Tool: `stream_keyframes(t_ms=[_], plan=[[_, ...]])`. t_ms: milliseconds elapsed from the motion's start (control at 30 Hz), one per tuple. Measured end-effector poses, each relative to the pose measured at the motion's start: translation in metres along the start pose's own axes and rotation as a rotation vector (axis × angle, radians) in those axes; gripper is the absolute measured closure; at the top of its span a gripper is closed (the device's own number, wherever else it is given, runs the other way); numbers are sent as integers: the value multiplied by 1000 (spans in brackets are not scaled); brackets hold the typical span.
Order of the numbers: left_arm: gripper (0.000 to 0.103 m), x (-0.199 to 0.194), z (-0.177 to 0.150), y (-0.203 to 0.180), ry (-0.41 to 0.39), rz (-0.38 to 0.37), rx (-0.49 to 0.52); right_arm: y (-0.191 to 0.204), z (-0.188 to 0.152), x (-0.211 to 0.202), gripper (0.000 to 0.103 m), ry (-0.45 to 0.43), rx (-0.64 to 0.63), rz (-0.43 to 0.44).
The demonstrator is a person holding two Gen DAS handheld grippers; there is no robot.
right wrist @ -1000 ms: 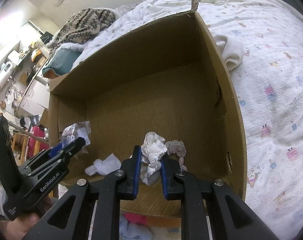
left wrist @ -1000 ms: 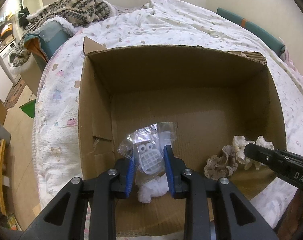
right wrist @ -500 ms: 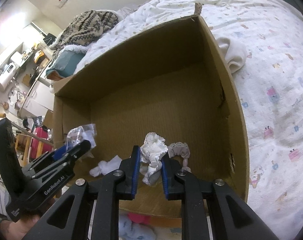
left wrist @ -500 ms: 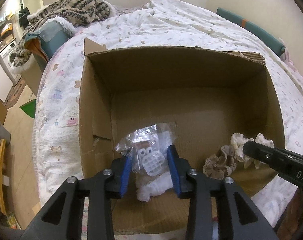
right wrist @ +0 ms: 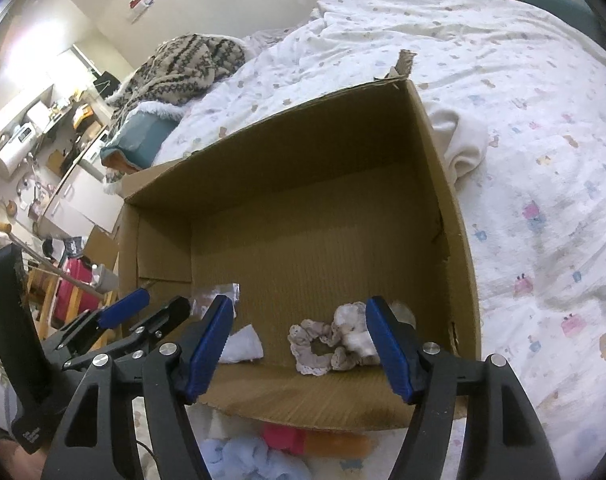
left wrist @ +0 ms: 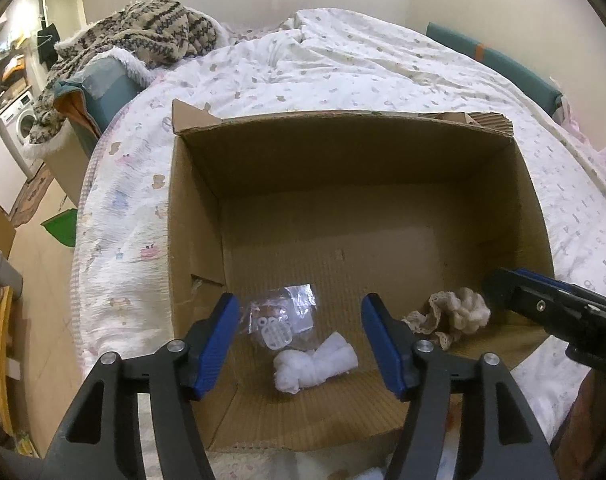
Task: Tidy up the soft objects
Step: 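Open the left tool releasing the bag while the right tool releases the cloth, then move the left tool to the light-blue plush toy and grasp it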
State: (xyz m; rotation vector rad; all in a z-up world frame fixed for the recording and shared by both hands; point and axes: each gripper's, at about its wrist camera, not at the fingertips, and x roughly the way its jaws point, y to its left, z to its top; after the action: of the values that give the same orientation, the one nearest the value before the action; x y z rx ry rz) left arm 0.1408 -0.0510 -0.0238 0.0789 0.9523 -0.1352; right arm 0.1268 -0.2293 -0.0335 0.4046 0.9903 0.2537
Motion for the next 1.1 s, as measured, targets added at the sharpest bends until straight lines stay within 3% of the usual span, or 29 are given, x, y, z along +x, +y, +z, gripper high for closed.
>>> stream_keyframes(t_ms=[500,1100], plan=[[42,-33,-11,13,-30,20,-17,-5,-18,-34,30,-26,8,-55],[42,-53,-51,32,38,19,-125,-9,-54,-58,30,-4,79,-40]])
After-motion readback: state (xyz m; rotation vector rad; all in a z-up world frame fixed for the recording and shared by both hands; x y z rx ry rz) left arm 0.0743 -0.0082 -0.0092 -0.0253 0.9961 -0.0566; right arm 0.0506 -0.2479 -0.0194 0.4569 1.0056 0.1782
